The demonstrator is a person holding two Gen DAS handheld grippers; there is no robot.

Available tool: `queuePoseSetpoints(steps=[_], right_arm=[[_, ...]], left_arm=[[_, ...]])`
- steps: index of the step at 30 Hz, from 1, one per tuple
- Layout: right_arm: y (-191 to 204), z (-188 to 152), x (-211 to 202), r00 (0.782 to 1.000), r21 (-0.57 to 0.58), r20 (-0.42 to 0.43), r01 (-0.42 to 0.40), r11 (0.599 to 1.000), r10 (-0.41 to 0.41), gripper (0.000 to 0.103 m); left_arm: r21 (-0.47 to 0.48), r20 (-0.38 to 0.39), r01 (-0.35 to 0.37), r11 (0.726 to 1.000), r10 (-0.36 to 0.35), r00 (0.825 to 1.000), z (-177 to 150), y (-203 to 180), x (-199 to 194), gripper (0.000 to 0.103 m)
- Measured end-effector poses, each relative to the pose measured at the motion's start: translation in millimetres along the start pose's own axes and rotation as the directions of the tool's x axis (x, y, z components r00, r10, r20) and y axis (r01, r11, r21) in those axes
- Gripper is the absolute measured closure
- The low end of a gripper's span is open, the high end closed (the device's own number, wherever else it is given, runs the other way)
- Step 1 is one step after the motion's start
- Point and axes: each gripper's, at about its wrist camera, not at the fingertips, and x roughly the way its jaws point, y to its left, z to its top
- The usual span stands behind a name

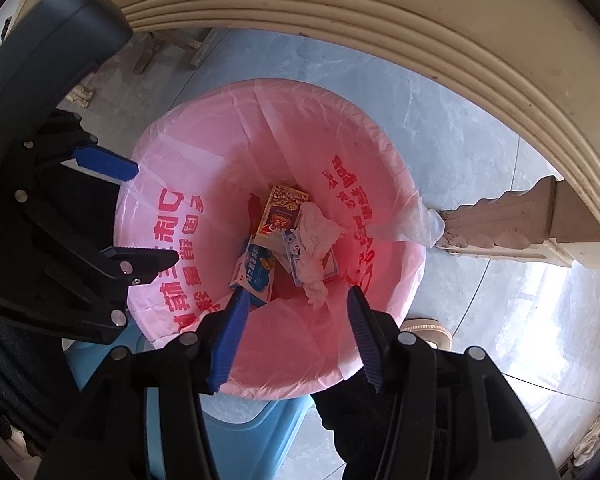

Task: Collect trash
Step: 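Open the left tool to drop the medicine box while the right tool releases the tissue, then raise both tools back over the table toward the red cup and black box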

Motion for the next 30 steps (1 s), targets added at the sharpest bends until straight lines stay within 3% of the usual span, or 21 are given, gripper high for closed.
queuePoseSetpoints(steps=[8, 12, 16, 18, 20, 22, 24, 26, 28, 30], right_arm=[[14.3, -16.2, -36.8, 0.997, 0.002, 0.053, -0.048, 0.999, 0.047, 0.041], [22.0, -28.1, -73.0, 0.992, -0.008, 0.097, -0.079, 0.997, 0.079, 0.038], [27.1, -35.9, -131.6, 0.975, -0.044, 0.194, -0.098, 0.994, 0.104, 0.026], [26.1, -35.6, -172.3, 0.957, -0.065, 0.270, -0.096, 0.993, 0.110, 0.019], [23.2, -32.3, -213.2, 0.929, -0.079, 0.353, -0.091, 0.993, 0.113, 0.017], [17.9, -28.7, -259.2, 0.882, -0.081, 0.464, -0.044, 0.996, 0.076, 0.010], [12.3, -24.8, -302.8, 0.819, -0.072, 0.574, 0.051, 0.996, 0.000, 0.007], [9.8, -16.2, -333.9, 0.775, -0.081, 0.629, 0.144, 0.986, -0.061, 0.007], [10.0, -3.4, -356.9, 0.760, -0.124, 0.642, 0.232, 0.965, -0.100, 0.007], [12.3, 8.4, -374.6, 0.758, -0.171, 0.642, 0.285, 0.943, -0.113, 0.007]], left_arm=[[0.064, 0.081, -0.056, 0.996, 0.051, 0.995, -21.9, -18.9, -38.3, 0.024], [0.046, 0.153, -0.032, 0.998, 0.024, 0.988, -39.9, -19.8, -80.8, 0.024], [0.044, 0.260, -0.014, 0.999, 0.002, 0.966, -58.1, -15.2, -146.0, 0.024], [0.062, 0.326, -0.039, 0.997, 0.017, 0.945, -64.9, -13.0, -184.1, 0.024], [0.091, 0.412, -0.080, 0.993, 0.036, 0.911, -71.0, -9.9, -233.6, 0.023], [0.106, 0.477, -0.093, 0.990, 0.031, 0.878, -73.9, -5.3, -278.4, 0.015], [0.117, 0.543, -0.105, 0.988, 0.025, 0.840, -77.1, 0.5, -315.9, 0.014], [0.124, 0.566, -0.134, 0.983, 0.041, 0.824, -74.4, 3.6, -349.4, 0.011], [0.113, 0.601, -0.186, 0.976, 0.082, 0.795, -69.4, 4.0, -384.4, 0.010], [0.122, 0.624, -0.201, 0.972, 0.082, 0.777, -62.4, 3.5, -412.6, 0.010]])
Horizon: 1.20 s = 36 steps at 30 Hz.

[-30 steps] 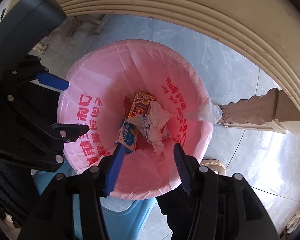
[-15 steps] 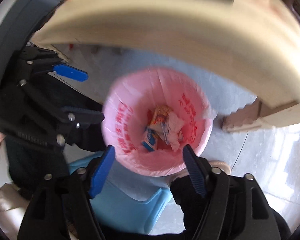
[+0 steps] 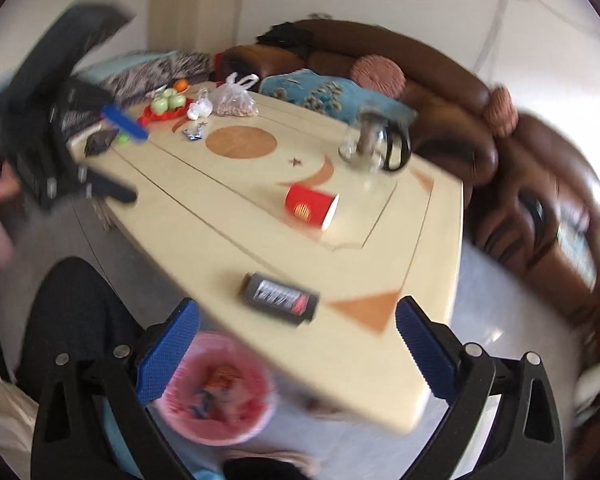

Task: Collect trash
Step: 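Raise both tools back over the table toward the red cup and black box, then grasp the red paper cup with the left tool while the right tool grasps the black box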

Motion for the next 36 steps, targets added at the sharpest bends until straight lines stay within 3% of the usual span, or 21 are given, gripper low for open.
queuePoseSetpoints(steps=[2, 5, 7, 14, 25, 36], right_arm=[[-8.4, 19.5, 1.7, 0.997, -0.037, -0.035, -0.063, 0.997, 0.062, 0.007], [-19.4, 43.6, 9.3, 0.980, -0.039, -0.081, -0.186, 0.982, 0.182, 0.007], [-22.3, 55.0, 15.4, 0.967, -0.044, -0.097, -0.239, 0.970, 0.234, 0.007], [-24.0, 67.6, 45.2, 0.947, -0.172, -0.183, -0.296, 0.939, 0.265, 0.007], [-22.3, 53.1, 120.2, 0.876, -0.254, -0.331, -0.440, 0.861, 0.350, 0.007], [-18.1, 36.9, 195.3, 0.800, -0.256, -0.447, -0.544, 0.799, 0.401, 0.007]], left_arm=[[0.030, 0.022, -0.026, 0.999, 0.025, 0.999, 21.8, 4.2, -11.6, 0.007], [0.101, 0.015, -0.008, 0.995, 0.007, 1.000, 43.5, 4.2, -12.5, 0.006], [0.182, -0.001, -0.047, 0.982, 0.048, 0.999, 58.4, 0.6, -5.1, 0.006], [0.358, -0.088, -0.065, 0.931, 0.102, 0.991, 91.4, 0.3, 53.6, 0.006], [0.415, -0.218, -0.006, 0.910, 0.106, 0.970, 116.9, 29.2, 162.3, 0.006], [0.501, -0.307, 0.062, 0.863, 0.110, 0.945, 126.3, 37.1, 240.5, 0.006]])
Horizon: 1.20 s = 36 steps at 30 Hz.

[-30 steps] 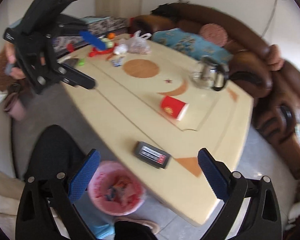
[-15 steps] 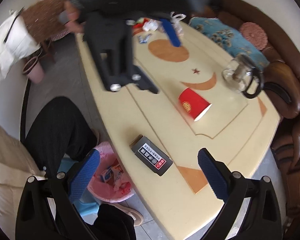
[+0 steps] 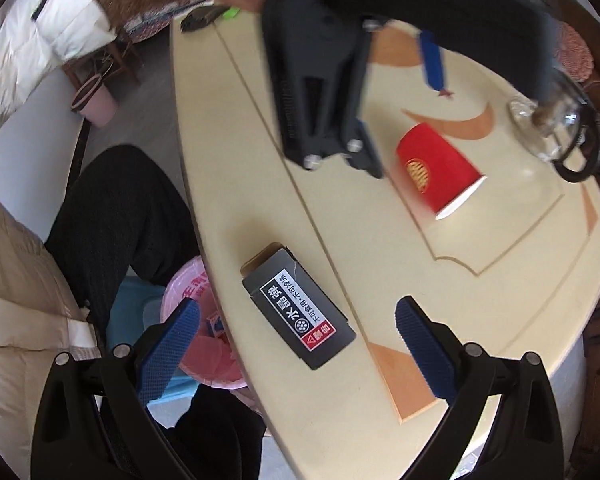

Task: Collect trash
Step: 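Grasp the red paper cup with the left tool while the right tool grasps the black box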

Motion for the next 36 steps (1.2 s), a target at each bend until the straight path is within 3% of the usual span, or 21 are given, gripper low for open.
queuePoseSetpoints(steps=[11, 20, 31, 36], right_arm=[[-5.3, -1.1, 60.7, 0.990, -0.089, -0.139, -0.038, 0.995, 0.026, 0.007], [-3.5, -0.1, 85.6, 0.988, -0.134, -0.156, -0.023, 0.991, 0.002, 0.008], [-13.1, -1.4, 88.0, 0.989, 0.015, -0.114, -0.095, 0.995, 0.096, 0.014], [-14.4, -14.0, 90.3, 0.991, 0.191, -0.056, -0.107, 0.976, 0.120, 0.021]], left_arm=[[0.055, -0.075, 0.030, 0.998, -0.025, 0.997, 26.1, 13.4, 52.0, 0.006], [0.067, -0.133, 0.080, 0.995, -0.071, 0.989, 32.3, 10.7, 83.1, 0.006], [0.047, -0.106, 0.113, 0.992, -0.107, 0.989, 30.2, 9.6, 86.3, 0.006], [-0.004, -0.075, 0.119, 0.993, -0.119, 0.990, 24.1, 11.4, 78.7, 0.013]])
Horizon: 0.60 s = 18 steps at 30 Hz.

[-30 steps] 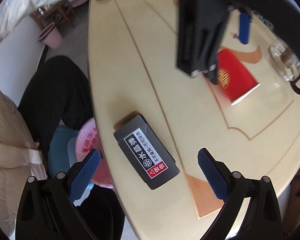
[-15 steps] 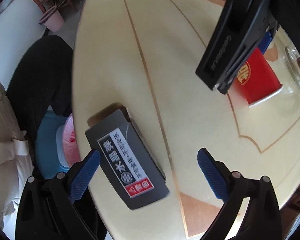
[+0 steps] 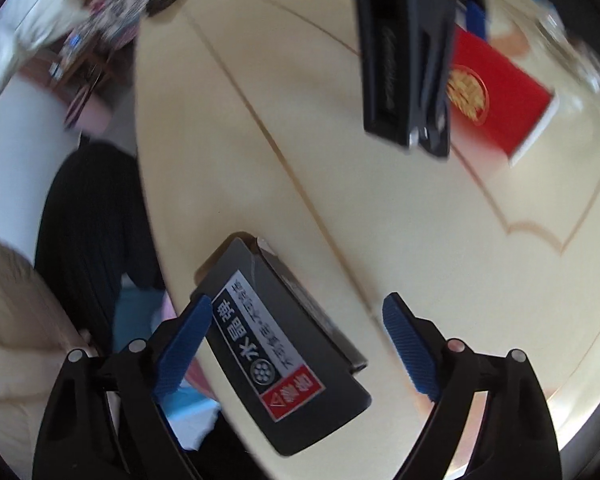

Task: Collect trash
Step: 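Grasp the red paper cup with the left tool while the right tool grasps the black box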

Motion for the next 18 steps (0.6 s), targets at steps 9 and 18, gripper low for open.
queuePoseSetpoints(steps=[9, 18], right_arm=[[8.6, -16.7, -7.1, 0.993, 0.246, 0.102, 0.029, 0.969, -0.055, 0.046], [17.8, -15.0, -14.9, 0.991, 0.197, 0.083, 0.085, 0.977, -0.103, 0.050]], left_arm=[[-0.179, 0.046, 0.026, 0.984, -0.018, 0.999, -30.5, -12.3, -12.8, 0.041], [-0.283, 0.035, 0.012, 0.959, -0.002, 0.999, -50.8, -17.9, -17.8, 0.041]])
